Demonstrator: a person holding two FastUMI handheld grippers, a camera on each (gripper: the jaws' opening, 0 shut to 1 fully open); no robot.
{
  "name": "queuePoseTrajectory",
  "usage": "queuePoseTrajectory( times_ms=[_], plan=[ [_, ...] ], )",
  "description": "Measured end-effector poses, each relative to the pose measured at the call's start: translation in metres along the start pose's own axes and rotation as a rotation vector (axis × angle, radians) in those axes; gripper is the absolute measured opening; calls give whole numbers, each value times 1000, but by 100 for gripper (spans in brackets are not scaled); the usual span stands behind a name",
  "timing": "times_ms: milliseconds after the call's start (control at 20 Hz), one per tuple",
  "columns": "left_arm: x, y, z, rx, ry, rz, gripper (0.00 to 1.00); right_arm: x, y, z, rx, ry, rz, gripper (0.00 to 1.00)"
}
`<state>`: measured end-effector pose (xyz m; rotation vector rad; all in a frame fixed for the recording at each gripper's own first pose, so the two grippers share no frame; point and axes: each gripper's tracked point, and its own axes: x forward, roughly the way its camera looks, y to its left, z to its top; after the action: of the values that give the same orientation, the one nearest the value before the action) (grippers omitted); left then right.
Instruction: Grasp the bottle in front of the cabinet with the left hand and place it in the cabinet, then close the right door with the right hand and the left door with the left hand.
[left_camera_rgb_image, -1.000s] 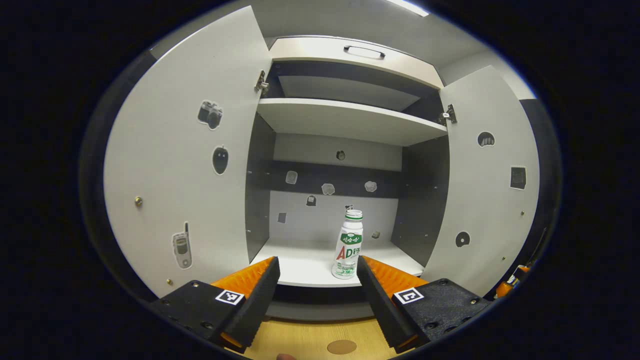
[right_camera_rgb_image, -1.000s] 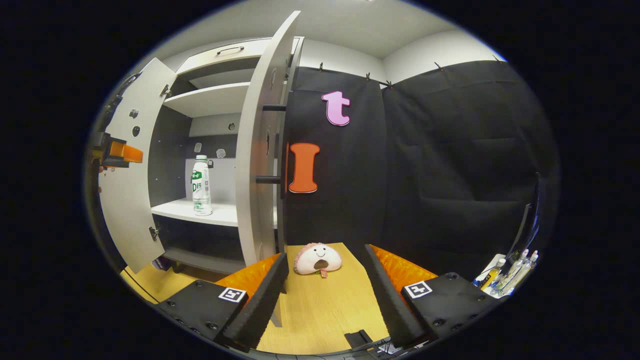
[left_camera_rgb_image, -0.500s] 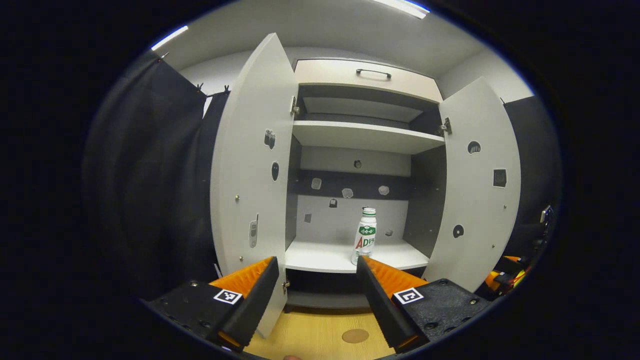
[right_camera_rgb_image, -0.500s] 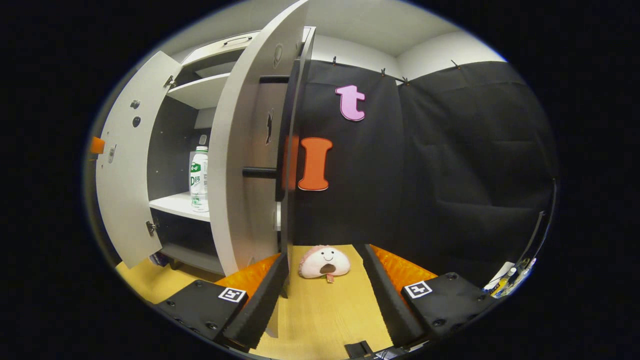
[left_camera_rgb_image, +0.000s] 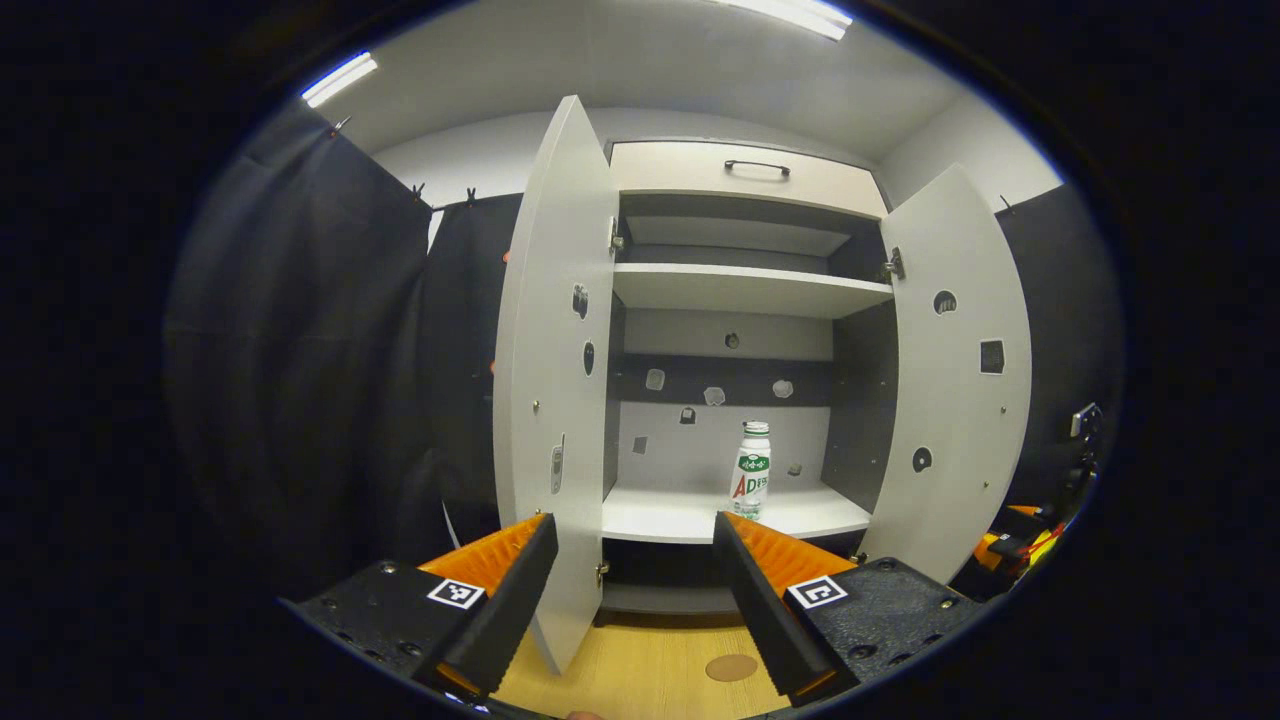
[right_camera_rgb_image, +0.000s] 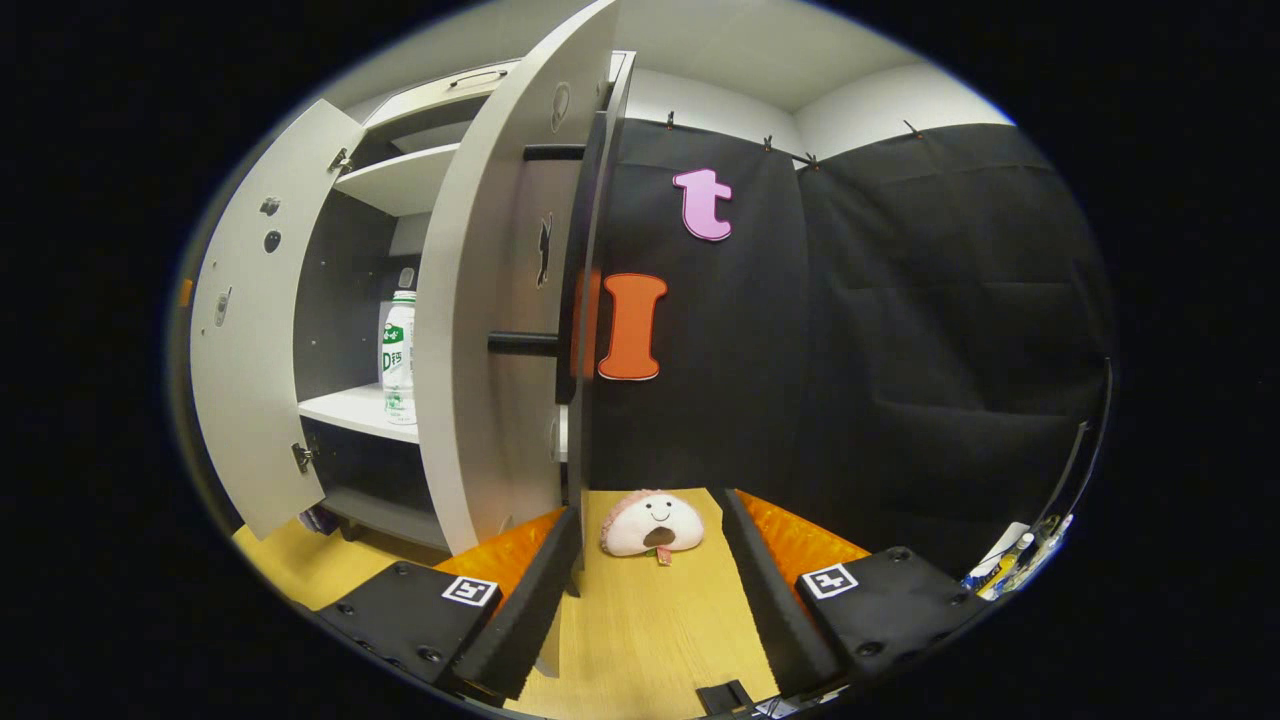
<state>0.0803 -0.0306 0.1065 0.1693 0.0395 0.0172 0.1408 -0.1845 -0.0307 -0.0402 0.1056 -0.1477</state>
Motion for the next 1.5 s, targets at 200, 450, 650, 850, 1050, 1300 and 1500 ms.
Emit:
queuePoseTrajectory(
  times_ms=[200,450,650,850,1050,1300,1500],
  plan=[
    [-3,3,-5,-2,8,-5,95,-2,25,-1,29,10,45,94],
    [-3,13,-6,-28,10,8,95,1,69,4,-9,-2,118,94],
    [-2,19,-8,-21,17,17,92,6,107,2,13,-2,187,94],
    [2,29,-6,-10,12,33,95,20,135,5,-9,-31,202,94],
    [5,39,-10,-12,22,50,95,45,168,7,0,-40,231,95],
    [13,52,-18,1,34,79,95,89,207,12,-56,-82,227,95],
    [20,51,-18,-24,28,74,98,99,214,15,-73,-96,228,95]
  ],
)
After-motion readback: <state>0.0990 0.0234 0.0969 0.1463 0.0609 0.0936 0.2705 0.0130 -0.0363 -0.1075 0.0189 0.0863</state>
